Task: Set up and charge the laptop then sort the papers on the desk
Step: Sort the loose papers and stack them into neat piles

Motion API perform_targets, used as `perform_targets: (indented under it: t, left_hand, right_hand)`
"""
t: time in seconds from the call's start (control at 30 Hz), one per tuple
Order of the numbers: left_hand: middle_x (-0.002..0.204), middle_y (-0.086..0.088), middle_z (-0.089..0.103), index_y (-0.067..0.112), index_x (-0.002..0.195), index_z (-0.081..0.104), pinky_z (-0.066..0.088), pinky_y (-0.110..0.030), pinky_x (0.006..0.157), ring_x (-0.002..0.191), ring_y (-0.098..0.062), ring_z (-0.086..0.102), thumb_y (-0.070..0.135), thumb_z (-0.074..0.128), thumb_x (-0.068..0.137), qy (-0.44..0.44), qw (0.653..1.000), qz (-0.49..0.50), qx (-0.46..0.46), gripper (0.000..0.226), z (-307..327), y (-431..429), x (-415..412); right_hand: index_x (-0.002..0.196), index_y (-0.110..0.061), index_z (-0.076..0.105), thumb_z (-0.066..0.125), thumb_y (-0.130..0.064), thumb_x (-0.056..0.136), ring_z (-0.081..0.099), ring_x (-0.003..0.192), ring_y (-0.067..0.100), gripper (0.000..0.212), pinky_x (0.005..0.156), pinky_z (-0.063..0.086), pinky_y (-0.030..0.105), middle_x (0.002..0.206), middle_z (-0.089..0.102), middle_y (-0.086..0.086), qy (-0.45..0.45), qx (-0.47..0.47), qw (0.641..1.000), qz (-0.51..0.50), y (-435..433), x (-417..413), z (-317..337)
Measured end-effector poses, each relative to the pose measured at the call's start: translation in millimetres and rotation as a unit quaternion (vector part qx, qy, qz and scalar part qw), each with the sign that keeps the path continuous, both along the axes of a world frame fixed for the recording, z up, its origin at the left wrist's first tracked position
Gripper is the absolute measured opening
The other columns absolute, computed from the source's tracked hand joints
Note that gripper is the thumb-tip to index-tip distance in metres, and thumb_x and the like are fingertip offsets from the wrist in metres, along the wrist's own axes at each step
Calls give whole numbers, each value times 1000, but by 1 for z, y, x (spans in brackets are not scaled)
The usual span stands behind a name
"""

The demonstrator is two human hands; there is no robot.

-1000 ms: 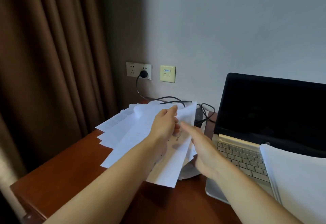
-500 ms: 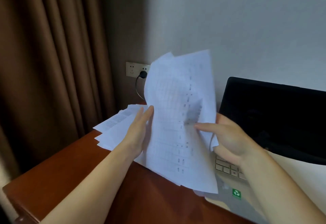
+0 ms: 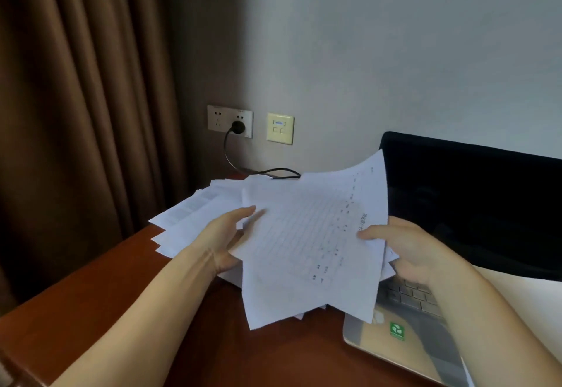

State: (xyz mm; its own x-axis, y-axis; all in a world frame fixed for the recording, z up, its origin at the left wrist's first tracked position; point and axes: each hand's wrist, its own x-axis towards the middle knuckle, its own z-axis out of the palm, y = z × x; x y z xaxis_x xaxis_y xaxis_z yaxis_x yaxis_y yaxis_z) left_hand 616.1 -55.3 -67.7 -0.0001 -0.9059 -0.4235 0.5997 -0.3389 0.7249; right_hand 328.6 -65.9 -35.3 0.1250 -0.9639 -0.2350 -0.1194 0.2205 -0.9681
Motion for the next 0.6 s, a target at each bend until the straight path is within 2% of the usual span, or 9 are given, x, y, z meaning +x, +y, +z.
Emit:
perform_targets:
  t: [0.1,0.17,0.23,0.3,0.37,0.43,0.53,0.57,0.6]
  left_hand:
    - [124,-22,63,6,128,56,59,-47,67,104,-37,68,5,61,98,-40,997,70,-3,30,-3,-2,1]
    - [128,-19,63,11,144,49,61,-48,69,101,-37,68,-2,65,93,-81,990,111,-21,55,-5,-4,1]
    - [133,-17,61,21,157,31,59,-53,85,105,-37,69,-7,66,90,-117,982,140,-53,80,-7,-3,2]
    - [129,-16,63,25,161,22,59,-51,87,101,-35,70,-6,64,92,-156,975,147,-62,86,-6,-2,1]
    - [129,-17,64,19,160,25,59,-39,72,92,-27,70,-2,60,96,-205,971,107,-62,77,-4,1,-2]
    - [131,-18,64,15,155,38,55,-28,62,82,-20,66,-1,53,100,-239,967,69,-52,59,-2,1,-6]
    - [105,-9,72,10,141,55,57,-32,71,88,-22,69,6,46,105,-186,979,70,-52,38,1,0,-6]
    - [101,-9,74,10,138,57,57,-37,77,93,-25,71,15,48,106,-160,983,69,-49,33,2,0,-6]
    - [104,-11,75,9,134,57,57,-42,84,99,-30,72,24,49,106,-130,989,60,-42,33,2,-1,-4]
  right_hand:
    - [117,-3,65,59,11,87,67,107,37,34,90,54,53,113,72,17,12,12,998,53,-1,-10,-2]
    - [120,-3,64,57,11,88,66,109,38,36,95,52,56,114,71,17,27,19,997,70,0,-15,-2]
    - [122,-4,63,56,9,89,66,110,37,36,98,50,55,116,71,17,19,26,997,76,1,-18,-2]
    - [123,-5,63,62,2,87,66,111,36,37,100,49,55,116,71,17,-9,35,996,77,0,-15,-3]
    - [122,-7,65,71,-10,83,68,108,34,40,100,48,56,114,72,15,-9,37,997,71,-1,-10,-6]
    - [119,-12,68,75,-16,85,69,105,33,35,97,50,58,112,73,11,15,36,997,65,0,-3,-7]
    - [118,-14,68,73,-7,86,70,103,33,33,95,51,59,111,74,9,26,24,997,62,-1,1,-8]
    - [118,-14,67,71,-3,87,70,103,32,34,95,51,58,111,74,10,23,20,998,63,-2,1,-8]
    - [119,-14,67,69,1,87,70,104,32,36,94,52,58,111,74,10,19,15,998,64,-2,1,-8]
